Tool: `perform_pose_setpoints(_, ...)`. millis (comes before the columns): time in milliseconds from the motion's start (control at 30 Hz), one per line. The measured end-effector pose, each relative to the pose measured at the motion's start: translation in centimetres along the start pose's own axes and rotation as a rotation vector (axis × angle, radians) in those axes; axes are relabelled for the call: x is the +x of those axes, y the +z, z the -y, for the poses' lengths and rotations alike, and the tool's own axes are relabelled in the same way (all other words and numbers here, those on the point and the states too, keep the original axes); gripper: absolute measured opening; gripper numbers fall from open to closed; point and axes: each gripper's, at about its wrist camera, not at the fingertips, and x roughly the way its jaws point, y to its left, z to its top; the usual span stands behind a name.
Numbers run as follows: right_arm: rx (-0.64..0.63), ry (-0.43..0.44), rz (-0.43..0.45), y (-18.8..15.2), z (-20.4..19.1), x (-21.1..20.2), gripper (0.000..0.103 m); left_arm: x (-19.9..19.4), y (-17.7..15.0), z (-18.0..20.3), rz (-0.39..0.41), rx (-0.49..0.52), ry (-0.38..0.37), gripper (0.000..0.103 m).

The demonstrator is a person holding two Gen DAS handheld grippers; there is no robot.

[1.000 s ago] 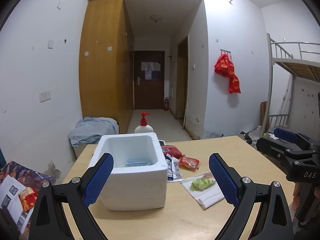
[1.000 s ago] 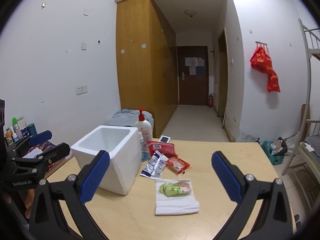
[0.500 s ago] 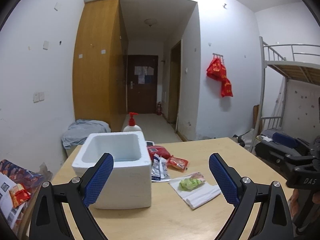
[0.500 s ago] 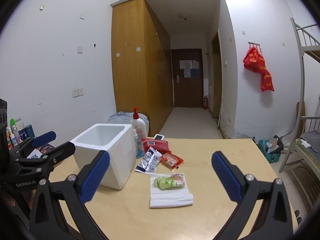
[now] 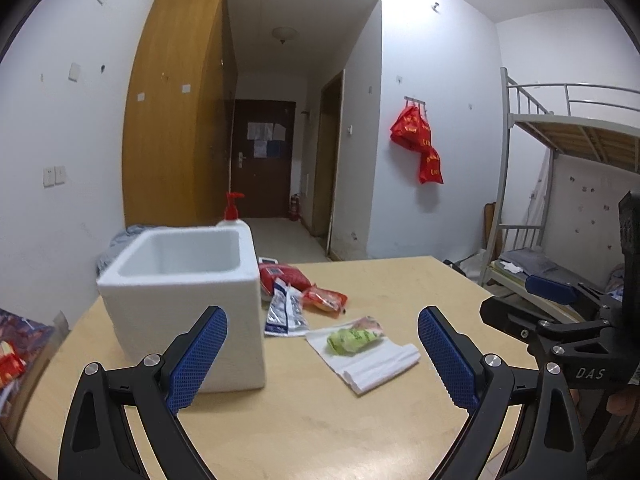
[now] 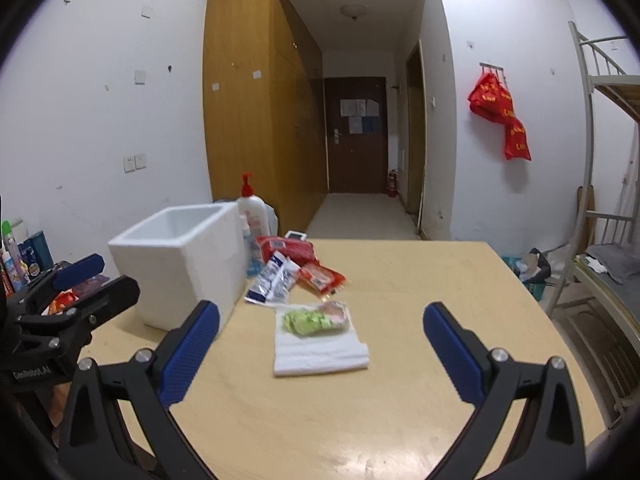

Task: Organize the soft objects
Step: 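Move both open tools back toward the tissue and green packet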

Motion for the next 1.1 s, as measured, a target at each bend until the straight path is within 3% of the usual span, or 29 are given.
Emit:
perform_pose_setpoints(633,0.129,-0.004,-0.082,-2.2,2.3,2.1,0.103,1.7,-2.1,0.6,-0.056,0.011,-0.006,0.097)
perform_pose_setpoints(1100,0.123,-0.010,-0.132,-2.5,2.8,3.4,0.103,3.7,-2.8,0.5,-0.113,-0.006,-0.029,0.097)
